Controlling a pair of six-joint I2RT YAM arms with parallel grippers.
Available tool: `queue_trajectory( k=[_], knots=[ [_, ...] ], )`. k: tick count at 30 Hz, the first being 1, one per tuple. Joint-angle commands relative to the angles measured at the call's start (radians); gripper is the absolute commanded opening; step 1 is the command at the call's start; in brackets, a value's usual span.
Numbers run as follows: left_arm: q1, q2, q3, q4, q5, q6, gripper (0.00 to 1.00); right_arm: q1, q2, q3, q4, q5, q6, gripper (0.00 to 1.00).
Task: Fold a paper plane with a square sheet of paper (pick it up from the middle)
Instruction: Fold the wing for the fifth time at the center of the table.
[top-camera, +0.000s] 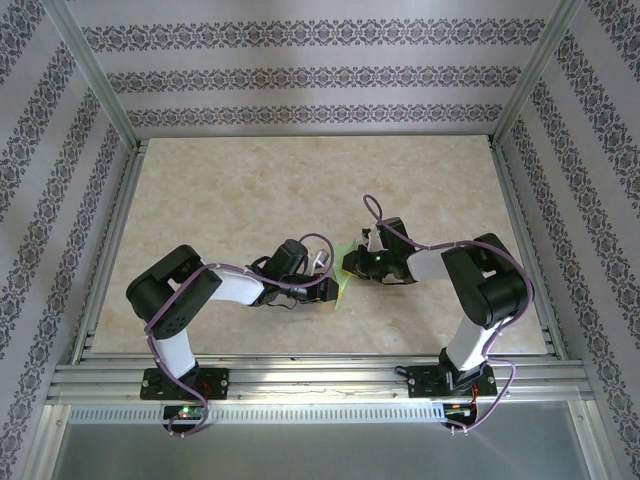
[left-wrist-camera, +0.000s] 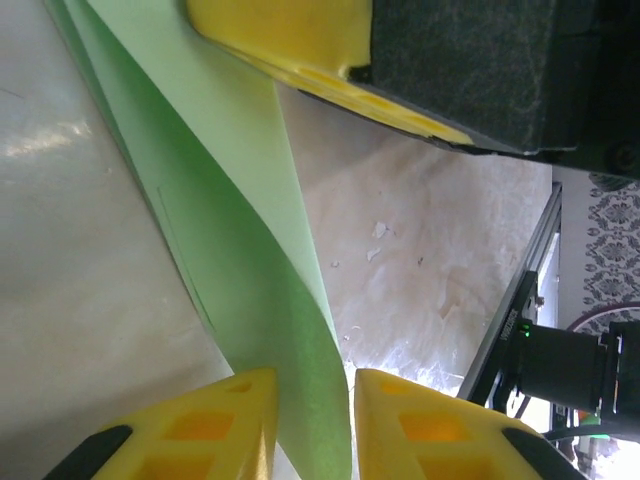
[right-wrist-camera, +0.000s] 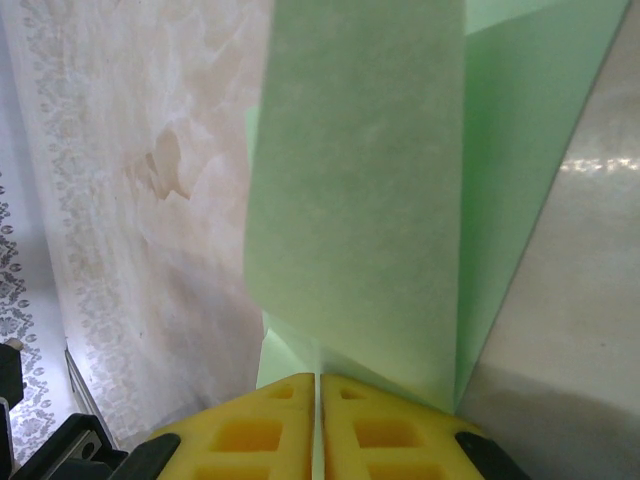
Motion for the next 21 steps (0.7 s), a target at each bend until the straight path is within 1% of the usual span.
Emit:
queue_trajectory(
  k=[1, 3, 5, 7, 9, 12, 21],
  knots=[
    [0.01, -0.059, 0.005, -0.053, -0.049, 0.006, 0.29, 0.004, 0.04, -0.006, -0.089, 0.048, -0.023, 0.12],
    [0.01, -0.078, 0.003, -0.07, -0.067, 0.016, 0.29, 0.004, 0.039, -0.006, -0.089, 0.048, -0.023, 0.12],
    [0.01, -0.082, 0.012, -0.075, -0.057, 0.016, 0.24, 0.004, 0.038, -0.005, -0.088, 0.049, -0.022, 0.12],
    [0.009, -0.065, 0.032, -0.075, -0.029, -0.003, 0.16, 0.004, 0.041, -0.003, -0.09, 0.05, -0.022, 0.12],
    [0.009, -0.038, 0.056, -0.09, -0.006, -0.022, 0.14, 0.005, 0.044, 0.0, -0.096, 0.05, -0.022, 0.11],
    [0.007, -0.024, 0.061, -0.095, -0.008, -0.028, 0.16, 0.004, 0.042, 0.001, -0.1, 0.054, -0.022, 0.11],
    [0.007, -0.041, 0.064, -0.154, -0.054, -0.014, 0.26, 0.006, 0.038, -0.002, -0.104, 0.055, -0.022, 0.11]
  ],
)
